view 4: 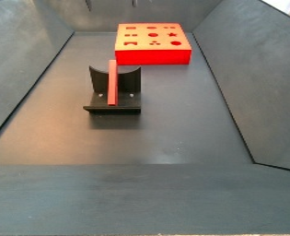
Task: Pick up the double-square object. Move up. Place the double-square object on the fixture. Regrasp the double-square object. Move to above the board. Insert the double-square object.
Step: Regrasp the double-square object.
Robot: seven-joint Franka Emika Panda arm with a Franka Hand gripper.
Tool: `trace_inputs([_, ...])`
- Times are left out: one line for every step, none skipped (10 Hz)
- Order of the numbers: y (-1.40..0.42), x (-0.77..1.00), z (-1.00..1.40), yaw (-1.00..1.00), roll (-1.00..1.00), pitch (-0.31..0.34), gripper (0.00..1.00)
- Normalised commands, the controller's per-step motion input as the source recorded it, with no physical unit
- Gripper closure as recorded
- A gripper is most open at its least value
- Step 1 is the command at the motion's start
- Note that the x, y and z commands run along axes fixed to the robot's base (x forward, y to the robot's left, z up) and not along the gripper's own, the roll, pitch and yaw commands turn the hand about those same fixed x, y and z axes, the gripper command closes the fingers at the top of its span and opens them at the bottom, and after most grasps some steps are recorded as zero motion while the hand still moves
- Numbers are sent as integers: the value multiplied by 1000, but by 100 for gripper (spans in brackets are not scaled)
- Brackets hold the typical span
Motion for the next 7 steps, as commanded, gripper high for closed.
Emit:
trace_inputs([-43, -29, 9, 27, 1000, -1, 0])
trace_inputs([-33, -35, 14, 27, 1000, -4, 0])
trace_inputs([-28, -43, 10, 27, 1000, -12, 0])
trace_inputs([-24, -47, 8, 28, 1000, -18, 0])
trace_inputs([-23, -44, 6, 28, 1000, -26, 0])
trace_inputs([-22, -40, 0, 29, 1000, -31, 0])
trace_inputs([-20, -34, -4, 30, 1000, -39, 0])
